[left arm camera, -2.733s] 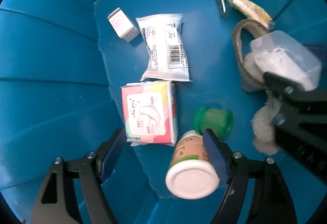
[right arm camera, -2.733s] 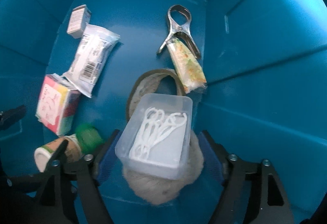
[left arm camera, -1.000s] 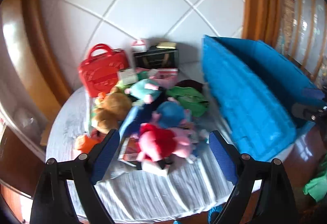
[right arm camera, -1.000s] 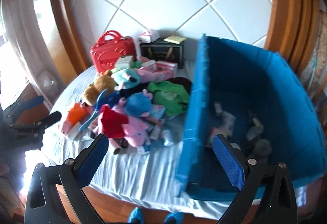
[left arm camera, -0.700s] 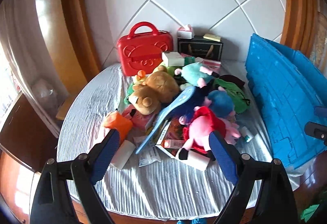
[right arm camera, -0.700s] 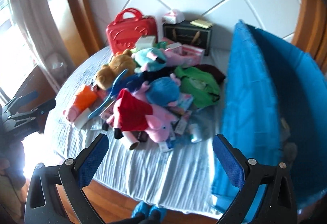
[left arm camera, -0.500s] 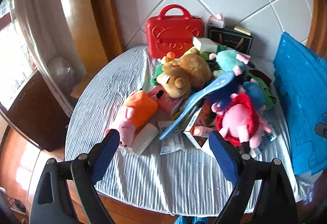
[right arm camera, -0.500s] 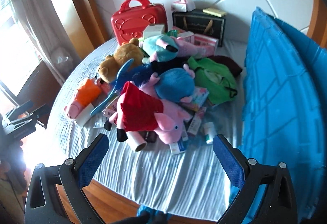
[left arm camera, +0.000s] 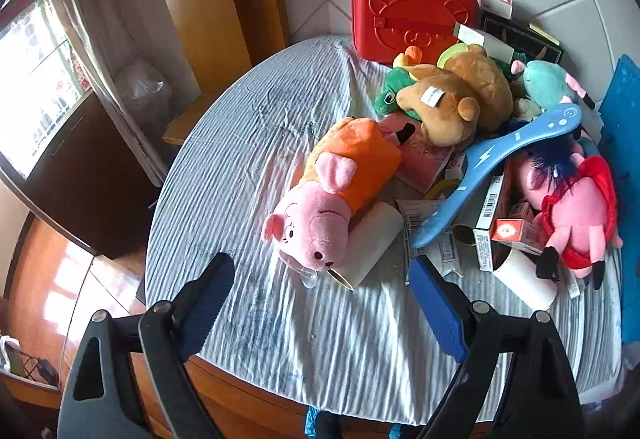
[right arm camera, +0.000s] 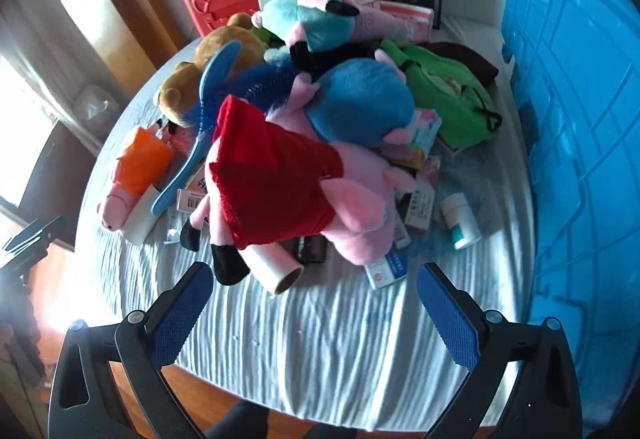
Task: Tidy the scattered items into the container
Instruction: 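Grasp the orange-and-pink pig plush with the left tool while the right tool grasps the white paper roll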
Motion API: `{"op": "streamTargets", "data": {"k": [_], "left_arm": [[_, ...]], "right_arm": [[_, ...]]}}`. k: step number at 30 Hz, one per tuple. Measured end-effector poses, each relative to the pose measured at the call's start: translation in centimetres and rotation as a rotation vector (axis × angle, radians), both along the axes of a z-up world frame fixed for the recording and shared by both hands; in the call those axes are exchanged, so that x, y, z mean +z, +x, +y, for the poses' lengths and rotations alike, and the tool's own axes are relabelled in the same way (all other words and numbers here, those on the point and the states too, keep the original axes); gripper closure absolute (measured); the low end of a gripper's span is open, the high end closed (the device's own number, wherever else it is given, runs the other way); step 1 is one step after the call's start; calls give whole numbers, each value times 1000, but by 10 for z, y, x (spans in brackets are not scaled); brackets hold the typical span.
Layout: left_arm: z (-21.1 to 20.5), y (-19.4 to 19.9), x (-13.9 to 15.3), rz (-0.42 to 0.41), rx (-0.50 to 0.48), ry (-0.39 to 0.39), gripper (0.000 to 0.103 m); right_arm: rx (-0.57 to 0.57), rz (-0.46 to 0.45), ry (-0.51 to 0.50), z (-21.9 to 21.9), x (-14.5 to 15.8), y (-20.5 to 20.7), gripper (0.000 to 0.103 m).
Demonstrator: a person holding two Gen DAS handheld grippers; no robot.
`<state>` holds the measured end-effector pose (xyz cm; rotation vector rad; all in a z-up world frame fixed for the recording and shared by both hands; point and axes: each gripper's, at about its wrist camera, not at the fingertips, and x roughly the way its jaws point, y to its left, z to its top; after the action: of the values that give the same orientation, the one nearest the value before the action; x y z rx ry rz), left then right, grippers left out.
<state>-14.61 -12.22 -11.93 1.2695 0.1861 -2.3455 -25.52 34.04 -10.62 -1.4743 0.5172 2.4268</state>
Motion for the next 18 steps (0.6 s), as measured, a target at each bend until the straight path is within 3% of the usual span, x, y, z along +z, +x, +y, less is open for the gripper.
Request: {"op": "streamTargets", "data": {"k": [11, 15, 18], "left_arm": [[-62, -50, -45, -43, -191, 46, 13], [-65, -52, -55, -50, -214, 63, 13], [-68, -52, -58, -40, -230, 67, 13]], "right_arm": [[-249, -35, -34, -67, -33, -28, 0], [-261, -36, -17, -84, -36, -43, 0], [-252, -18, 50, -96, -31, -57, 0]]}}
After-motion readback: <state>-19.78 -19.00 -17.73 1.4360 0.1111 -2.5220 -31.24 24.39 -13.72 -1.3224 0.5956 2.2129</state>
